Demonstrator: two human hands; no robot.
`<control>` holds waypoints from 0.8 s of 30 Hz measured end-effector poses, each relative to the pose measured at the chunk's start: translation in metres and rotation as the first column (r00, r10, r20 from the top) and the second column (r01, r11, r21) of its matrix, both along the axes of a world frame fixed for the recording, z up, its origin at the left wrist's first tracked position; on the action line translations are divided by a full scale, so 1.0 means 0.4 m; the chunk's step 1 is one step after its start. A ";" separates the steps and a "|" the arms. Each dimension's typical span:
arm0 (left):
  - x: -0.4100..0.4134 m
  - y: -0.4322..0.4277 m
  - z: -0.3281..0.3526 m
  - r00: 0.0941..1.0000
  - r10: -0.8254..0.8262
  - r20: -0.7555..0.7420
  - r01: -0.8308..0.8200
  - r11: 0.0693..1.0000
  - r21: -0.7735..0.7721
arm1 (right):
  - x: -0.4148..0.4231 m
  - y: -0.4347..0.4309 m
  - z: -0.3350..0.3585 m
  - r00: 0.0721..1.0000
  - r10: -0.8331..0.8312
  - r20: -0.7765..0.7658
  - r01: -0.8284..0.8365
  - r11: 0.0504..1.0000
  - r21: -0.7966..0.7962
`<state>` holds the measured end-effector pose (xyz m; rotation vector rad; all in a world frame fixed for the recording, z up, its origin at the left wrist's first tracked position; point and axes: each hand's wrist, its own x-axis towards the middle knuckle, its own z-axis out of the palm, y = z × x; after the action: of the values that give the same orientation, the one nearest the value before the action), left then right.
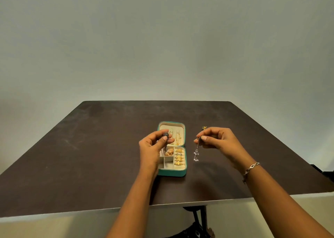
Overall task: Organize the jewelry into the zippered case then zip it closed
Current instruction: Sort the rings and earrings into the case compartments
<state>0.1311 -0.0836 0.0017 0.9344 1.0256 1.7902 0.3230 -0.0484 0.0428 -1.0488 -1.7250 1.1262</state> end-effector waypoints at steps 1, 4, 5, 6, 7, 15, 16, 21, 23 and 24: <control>-0.009 0.000 -0.005 1.000 0.027 0.014 -0.027 1.000 -0.001 | -0.010 -0.004 0.000 1.000 0.000 -0.003 0.000 1.000 -0.002; -0.031 -0.002 -0.022 0.993 0.115 0.020 -0.115 0.993 0.010 | -0.043 -0.013 0.000 1.000 0.005 -0.024 -0.005 1.000 -0.016; -0.036 -0.005 -0.027 0.990 0.141 0.013 -0.141 0.990 0.014 | -0.054 -0.016 -0.001 0.999 0.007 -0.036 -0.008 1.000 -0.024; -0.040 -0.008 -0.031 0.987 0.159 0.010 -0.159 0.987 0.016 | -0.064 -0.018 -0.002 0.999 0.009 -0.047 -0.010 0.999 -0.032; -0.046 -0.011 -0.036 0.985 0.172 0.014 -0.172 0.985 0.017 | -0.075 -0.019 -0.004 0.998 0.012 -0.057 -0.015 0.999 -0.043; -0.083 -0.023 -0.087 0.976 0.197 0.088 -0.195 0.980 -0.035 | -0.146 -0.021 -0.033 0.993 0.041 -0.113 -0.053 0.992 -0.112; -0.084 -0.024 -0.092 0.976 0.197 0.091 -0.193 0.980 -0.044 | -0.152 -0.022 -0.037 0.993 0.049 -0.111 -0.060 0.992 -0.107; -0.087 -0.028 -0.096 0.978 0.185 0.097 -0.181 0.982 -0.047 | -0.176 -0.024 -0.062 0.996 0.073 -0.041 -0.077 0.994 -0.083; -0.087 -0.029 -0.097 0.979 0.175 0.106 -0.172 0.984 -0.045 | -0.179 -0.024 -0.072 0.997 0.077 -0.001 -0.077 0.995 -0.070; -0.088 -0.028 -0.098 0.978 0.176 0.110 -0.172 0.984 -0.046 | -0.180 -0.023 -0.076 0.997 0.076 0.022 -0.075 0.995 -0.060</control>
<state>0.0960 -0.0949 -0.0376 0.7296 1.0909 1.9390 0.2512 -0.0578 0.0122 -1.0448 -1.7731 1.2231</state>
